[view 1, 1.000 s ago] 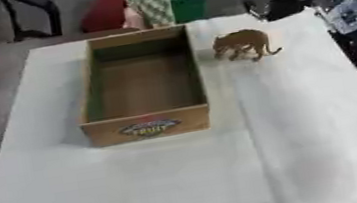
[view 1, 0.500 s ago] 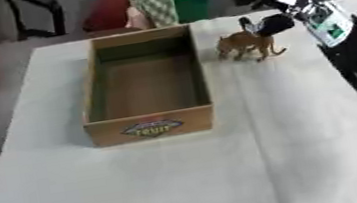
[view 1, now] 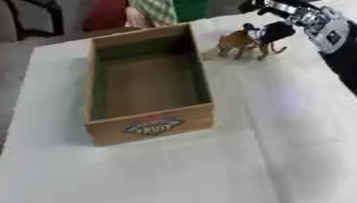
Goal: Pick up objects on the table and place them in the box.
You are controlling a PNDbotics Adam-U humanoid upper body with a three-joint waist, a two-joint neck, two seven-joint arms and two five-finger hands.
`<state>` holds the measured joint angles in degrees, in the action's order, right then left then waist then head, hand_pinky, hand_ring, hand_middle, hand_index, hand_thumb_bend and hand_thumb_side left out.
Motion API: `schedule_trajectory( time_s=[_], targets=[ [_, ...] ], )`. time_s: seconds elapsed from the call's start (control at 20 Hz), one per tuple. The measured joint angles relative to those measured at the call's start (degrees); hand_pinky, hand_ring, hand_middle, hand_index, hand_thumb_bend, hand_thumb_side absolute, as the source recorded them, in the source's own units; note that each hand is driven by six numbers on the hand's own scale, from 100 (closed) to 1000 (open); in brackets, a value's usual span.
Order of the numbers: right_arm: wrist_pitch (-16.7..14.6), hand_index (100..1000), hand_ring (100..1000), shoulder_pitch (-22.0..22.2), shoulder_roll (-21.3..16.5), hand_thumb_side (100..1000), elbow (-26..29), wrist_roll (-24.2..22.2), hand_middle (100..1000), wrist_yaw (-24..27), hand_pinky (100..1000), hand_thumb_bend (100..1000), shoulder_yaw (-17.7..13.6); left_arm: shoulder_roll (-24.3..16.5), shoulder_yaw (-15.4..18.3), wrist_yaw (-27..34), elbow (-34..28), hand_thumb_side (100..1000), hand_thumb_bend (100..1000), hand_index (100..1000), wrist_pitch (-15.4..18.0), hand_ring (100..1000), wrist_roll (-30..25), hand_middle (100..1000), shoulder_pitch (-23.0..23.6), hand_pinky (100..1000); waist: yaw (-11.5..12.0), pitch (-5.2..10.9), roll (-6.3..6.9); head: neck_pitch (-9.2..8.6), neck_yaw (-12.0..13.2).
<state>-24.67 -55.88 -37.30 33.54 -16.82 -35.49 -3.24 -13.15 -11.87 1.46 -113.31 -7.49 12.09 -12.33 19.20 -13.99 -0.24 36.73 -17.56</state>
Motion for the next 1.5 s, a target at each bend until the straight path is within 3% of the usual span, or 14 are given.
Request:
schedule_trajectory(
  time_s=[0.55, 1.5],
  targets=[
    [-0.29, 913, 931, -0.40, 0.08, 366, -1.83, -1.93, 840, -4.31, 906, 100, -0.76, 0.00, 0.00, 0.00, 0.00, 686, 100, 785, 0.05, 811, -0.06, 627, 0.00, 587, -0.19, 0.43, 0.04, 0.01, 0.00],
    [0.00, 906, 877, 0.50, -0.99, 303, -0.91, -7.45, 796, 1.78, 852, 100, -1.08, 0.01, 0.01, -0.04, -0.01, 685, 100, 786, 0.08, 811, -0.03, 626, -0.03, 587, -1.14, 0.28, -0.28, 0.03, 0.26]
  ],
)
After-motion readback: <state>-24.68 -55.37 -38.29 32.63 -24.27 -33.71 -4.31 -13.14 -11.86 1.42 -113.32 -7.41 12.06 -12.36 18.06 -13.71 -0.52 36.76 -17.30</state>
